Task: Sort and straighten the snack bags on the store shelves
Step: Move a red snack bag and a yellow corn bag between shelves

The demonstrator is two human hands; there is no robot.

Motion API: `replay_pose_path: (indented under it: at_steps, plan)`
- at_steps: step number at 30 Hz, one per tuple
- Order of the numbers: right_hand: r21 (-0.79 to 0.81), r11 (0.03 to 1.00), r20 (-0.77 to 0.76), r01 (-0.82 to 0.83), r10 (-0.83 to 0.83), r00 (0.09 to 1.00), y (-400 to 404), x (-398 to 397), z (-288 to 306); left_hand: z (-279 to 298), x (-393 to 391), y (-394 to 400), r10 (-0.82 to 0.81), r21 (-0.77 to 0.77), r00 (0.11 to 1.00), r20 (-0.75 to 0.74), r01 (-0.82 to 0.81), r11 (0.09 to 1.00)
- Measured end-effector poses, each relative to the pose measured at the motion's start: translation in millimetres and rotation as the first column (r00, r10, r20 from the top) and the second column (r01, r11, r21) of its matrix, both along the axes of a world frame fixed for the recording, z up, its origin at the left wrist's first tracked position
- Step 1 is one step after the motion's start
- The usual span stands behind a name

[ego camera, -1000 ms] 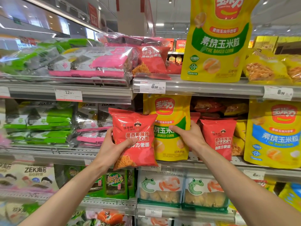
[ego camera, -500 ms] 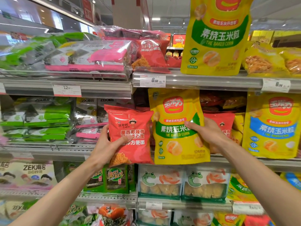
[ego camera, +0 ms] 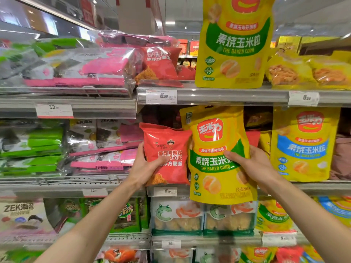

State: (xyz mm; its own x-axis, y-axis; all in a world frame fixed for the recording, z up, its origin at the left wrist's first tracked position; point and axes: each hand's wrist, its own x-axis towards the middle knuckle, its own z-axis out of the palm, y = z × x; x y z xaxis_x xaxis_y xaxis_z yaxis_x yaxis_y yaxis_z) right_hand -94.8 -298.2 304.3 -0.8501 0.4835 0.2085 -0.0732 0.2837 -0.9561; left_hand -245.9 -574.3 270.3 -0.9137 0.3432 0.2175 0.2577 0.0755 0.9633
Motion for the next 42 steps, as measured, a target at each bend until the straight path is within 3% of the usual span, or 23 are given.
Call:
replay_pose_path:
  at_steps: [5, 9, 16, 26, 34, 42]
  plan:
    - [-0.015, 1.0, 0.006, -0.012, 0.012, 1.0, 4, 0, -9, -22, 2, 9, 0.006, -0.116, 0.997, -0.075, -0.014, 0.993]
    - [-0.013, 1.0, -0.002, -0.012, 0.012, 1.0, 7, 0, -9, -26, 0, 6, 0.147, -0.298, 0.943, -0.298, -0.239, 0.924]
    - [-0.011, 1.0, 0.013, -0.022, 0.023, 1.0, 3, -3, -8, -29, 22, -1, 0.32, -0.135, 0.877, -0.359, -0.388, 0.912]
    - [-0.05, 0.999, 0.016, 0.012, -0.011, 1.0, 0, 10, -11, -29, 25, 7, 0.205, -0.163, 0.957, -0.208, -0.24, 0.957]
    - [-0.089, 0.994, 0.007, 0.059, -0.059, 0.998, 4, 32, -9, -29, 32, 25, 0.185, -0.058, 0.968, -0.169, -0.197, 0.979]
    - [-0.052, 0.988, 0.008, 0.147, -0.146, 0.989, 32, 55, -6, -17, 31, 65, 0.252, -0.135, 0.91, -0.329, -0.309, 0.941]
